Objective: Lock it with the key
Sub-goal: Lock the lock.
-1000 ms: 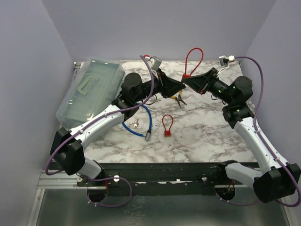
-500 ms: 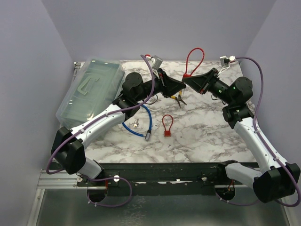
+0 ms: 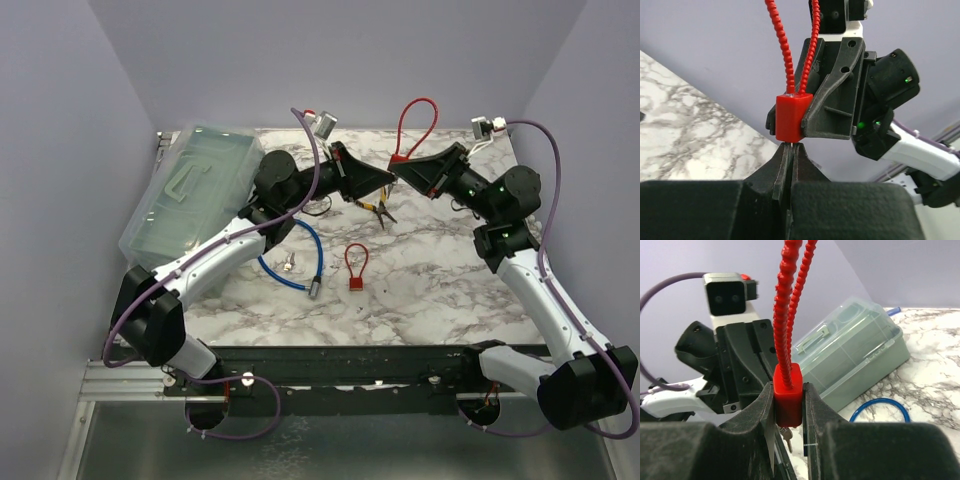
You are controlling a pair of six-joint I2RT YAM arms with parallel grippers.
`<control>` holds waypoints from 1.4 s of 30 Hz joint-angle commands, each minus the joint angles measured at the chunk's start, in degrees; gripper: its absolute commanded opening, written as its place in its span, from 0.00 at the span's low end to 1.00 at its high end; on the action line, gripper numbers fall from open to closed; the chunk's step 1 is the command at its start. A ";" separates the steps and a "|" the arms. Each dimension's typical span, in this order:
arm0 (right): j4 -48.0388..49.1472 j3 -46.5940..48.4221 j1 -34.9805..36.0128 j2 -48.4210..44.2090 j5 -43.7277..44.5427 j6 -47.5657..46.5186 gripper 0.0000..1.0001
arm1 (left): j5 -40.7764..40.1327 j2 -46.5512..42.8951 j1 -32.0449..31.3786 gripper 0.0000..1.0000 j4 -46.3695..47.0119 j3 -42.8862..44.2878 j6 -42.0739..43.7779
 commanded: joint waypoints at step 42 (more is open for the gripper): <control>10.05 -2.53 -0.65 2.71 -25.17 -5.16 0.00 | 20.72 2.18 7.66 0.63 -10.28 12.34 2.94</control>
